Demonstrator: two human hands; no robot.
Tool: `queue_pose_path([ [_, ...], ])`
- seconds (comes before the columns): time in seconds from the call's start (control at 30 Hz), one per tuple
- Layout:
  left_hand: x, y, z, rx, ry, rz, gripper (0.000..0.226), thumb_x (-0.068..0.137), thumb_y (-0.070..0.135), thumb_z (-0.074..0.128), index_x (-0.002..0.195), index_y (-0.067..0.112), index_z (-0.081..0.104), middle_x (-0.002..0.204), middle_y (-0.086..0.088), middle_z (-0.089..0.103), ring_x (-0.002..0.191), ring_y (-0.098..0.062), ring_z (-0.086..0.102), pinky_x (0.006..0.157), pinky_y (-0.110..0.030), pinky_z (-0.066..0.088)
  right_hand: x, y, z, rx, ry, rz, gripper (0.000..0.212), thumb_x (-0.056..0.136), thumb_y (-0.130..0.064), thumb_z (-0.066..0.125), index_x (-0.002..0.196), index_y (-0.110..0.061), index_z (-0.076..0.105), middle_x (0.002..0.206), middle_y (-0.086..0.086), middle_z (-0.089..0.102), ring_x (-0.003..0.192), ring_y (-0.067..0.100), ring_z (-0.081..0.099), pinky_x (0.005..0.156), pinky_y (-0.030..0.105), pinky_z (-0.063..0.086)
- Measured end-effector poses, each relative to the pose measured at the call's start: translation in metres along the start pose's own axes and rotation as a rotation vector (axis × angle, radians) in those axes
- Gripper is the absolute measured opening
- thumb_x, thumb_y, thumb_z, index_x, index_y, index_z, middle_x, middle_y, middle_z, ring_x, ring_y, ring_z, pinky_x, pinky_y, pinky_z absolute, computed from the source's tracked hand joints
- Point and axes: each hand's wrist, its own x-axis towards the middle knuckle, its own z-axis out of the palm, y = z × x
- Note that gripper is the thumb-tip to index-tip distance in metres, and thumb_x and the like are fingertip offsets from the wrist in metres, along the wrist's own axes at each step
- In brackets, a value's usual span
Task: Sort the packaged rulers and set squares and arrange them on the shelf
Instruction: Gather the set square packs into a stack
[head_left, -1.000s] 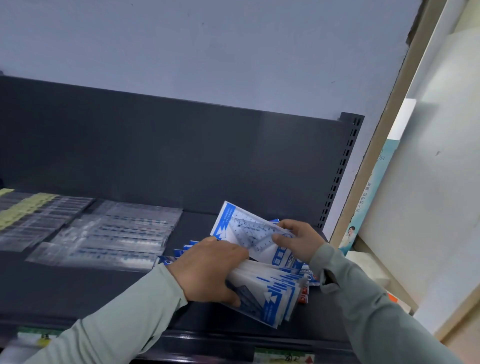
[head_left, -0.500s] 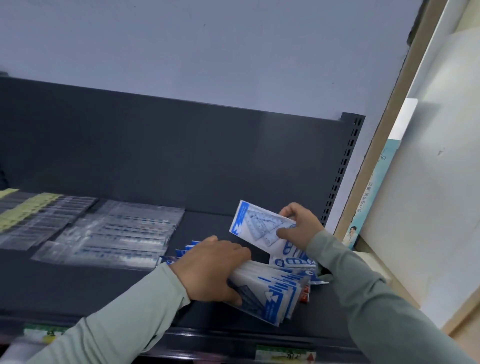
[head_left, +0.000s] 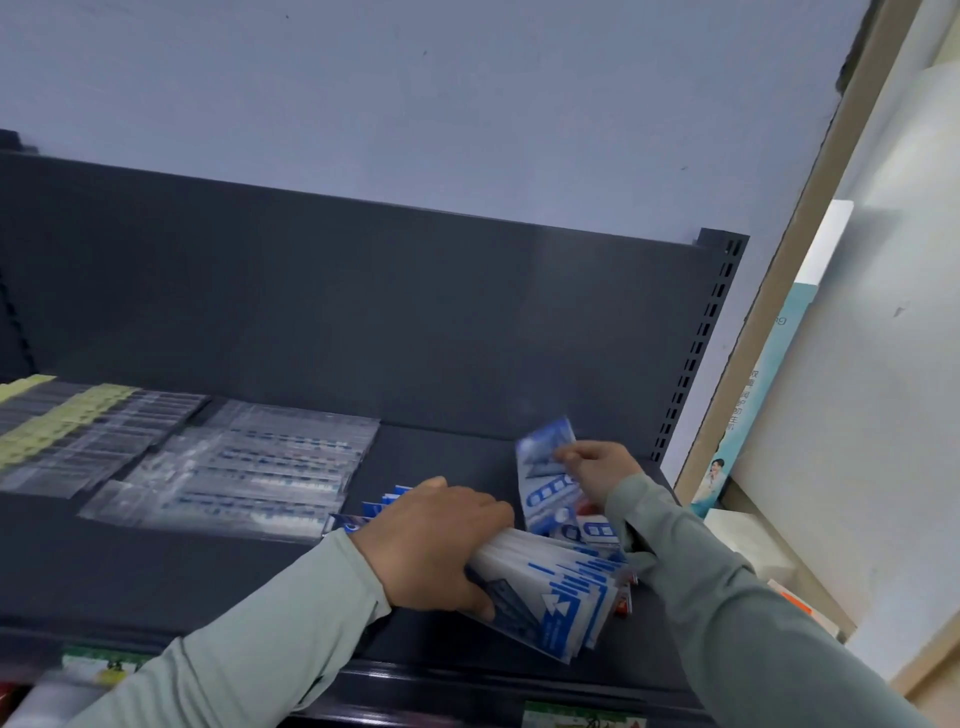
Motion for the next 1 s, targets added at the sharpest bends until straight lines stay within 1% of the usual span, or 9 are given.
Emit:
queue_pose_path([
  [0.13, 0.000, 0.000, 0.001, -0.015, 0.003, 0.000, 0.053, 0.075, 0.056, 0.068, 0.114, 0.028, 0.046, 0.111, 0.012, 0.053, 0.105, -0.010, 0.049, 0.092, -0.030, 0.030, -0.017, -0.009, 0.004, -0.143, -0.338, 0.071, 0.024, 0.099, -0.037, 0.040, 0.094, -0.020, 0.058, 0.064, 0.003, 0.067, 0.046, 0.019, 0.059, 0.046, 0.020, 0.046],
  [0.23, 0.000, -0.001, 0.001, -0.027, 0.000, 0.003, 0.053, 0.075, 0.056, 0.068, 0.115, 0.029, 0.046, 0.112, 0.013, 0.053, 0.106, -0.010, 0.048, 0.092, -0.030, 0.030, -0.005, -0.005, 0.005, -0.313, -0.283, -0.055, 0.022, 0.097, -0.028, 0.047, 0.084, -0.019, 0.063, 0.045, -0.004, 0.059, 0.035, 0.013, 0.047, 0.048, 0.023, 0.044],
  [0.33, 0.001, -0.001, 0.001, -0.026, 0.003, 0.000, 0.052, 0.075, 0.055, 0.068, 0.113, 0.028, 0.047, 0.110, 0.012, 0.053, 0.104, -0.011, 0.048, 0.088, -0.029, 0.028, 0.017, 0.001, 0.005, -0.516, -0.067, -0.180, 0.013, 0.091, -0.024, 0.056, 0.094, -0.025, 0.068, 0.083, -0.005, 0.068, 0.076, 0.016, 0.062, 0.077, 0.026, 0.050],
  [0.43, 0.003, -0.002, 0.001, -0.028, 0.000, 0.000, 0.053, 0.074, 0.055, 0.069, 0.113, 0.026, 0.047, 0.110, 0.011, 0.054, 0.105, -0.011, 0.048, 0.089, -0.030, 0.029, 0.032, 0.006, 0.011, -0.792, -0.020, -0.214, 0.050, 0.085, -0.040, 0.061, 0.133, -0.030, 0.049, 0.137, 0.001, 0.046, 0.127, 0.024, 0.042, 0.103, 0.031, 0.034],
  [0.57, 0.005, -0.003, 0.001, -0.029, -0.009, -0.002, 0.055, 0.074, 0.055, 0.070, 0.114, 0.025, 0.046, 0.110, 0.010, 0.053, 0.105, -0.013, 0.049, 0.087, -0.030, 0.027, 0.054, 0.013, 0.016, -0.849, -0.106, -0.029, 0.104, 0.067, -0.067, 0.067, 0.150, -0.029, 0.016, 0.154, 0.002, 0.025, 0.141, 0.026, 0.025, 0.114, 0.040, 0.026],
  [0.67, 0.006, -0.004, 0.002, -0.025, -0.003, -0.006, 0.055, 0.073, 0.054, 0.070, 0.114, 0.026, 0.046, 0.110, 0.010, 0.054, 0.104, -0.014, 0.049, 0.086, -0.031, 0.027, 0.064, 0.008, 0.017, -0.859, -0.140, 0.003, 0.114, 0.062, -0.068, 0.071, 0.150, -0.024, 0.013, 0.152, 0.005, 0.029, 0.139, 0.027, 0.030, 0.112, 0.043, 0.028],
  [0.8, 0.007, -0.007, 0.006, -0.030, 0.036, -0.022, 0.056, 0.073, 0.055, 0.069, 0.117, 0.027, 0.047, 0.111, 0.010, 0.054, 0.103, -0.014, 0.050, 0.085, -0.031, 0.027, 0.065, -0.004, 0.017, -0.859, -0.031, -0.097, 0.106, 0.062, -0.056, 0.078, 0.146, -0.018, 0.025, 0.144, 0.005, 0.037, 0.133, 0.026, 0.036, 0.106, 0.039, 0.032],
  [0.93, 0.010, -0.008, 0.009, -0.005, 0.078, -0.038, 0.052, 0.072, 0.056, 0.068, 0.111, 0.027, 0.050, 0.107, 0.011, 0.055, 0.102, -0.013, 0.050, 0.079, -0.030, 0.024, 0.062, -0.007, 0.003, -0.263, 0.002, -0.219, 0.022, 0.074, -0.020, 0.076, 0.093, -0.019, 0.065, 0.096, 0.005, 0.065, 0.089, 0.022, 0.060, 0.085, 0.032, 0.048],
  [1.0, 0.011, -0.008, 0.008, 0.003, 0.095, -0.043, 0.053, 0.071, 0.057, 0.068, 0.111, 0.027, 0.050, 0.110, 0.011, 0.053, 0.106, -0.014, 0.048, 0.080, -0.029, 0.023, 0.054, -0.009, -0.007, -0.088, -0.078, -0.219, 0.014, 0.077, -0.008, 0.074, 0.074, -0.019, 0.065, 0.081, 0.006, 0.065, 0.076, 0.020, 0.059, 0.076, 0.030, 0.049],
])
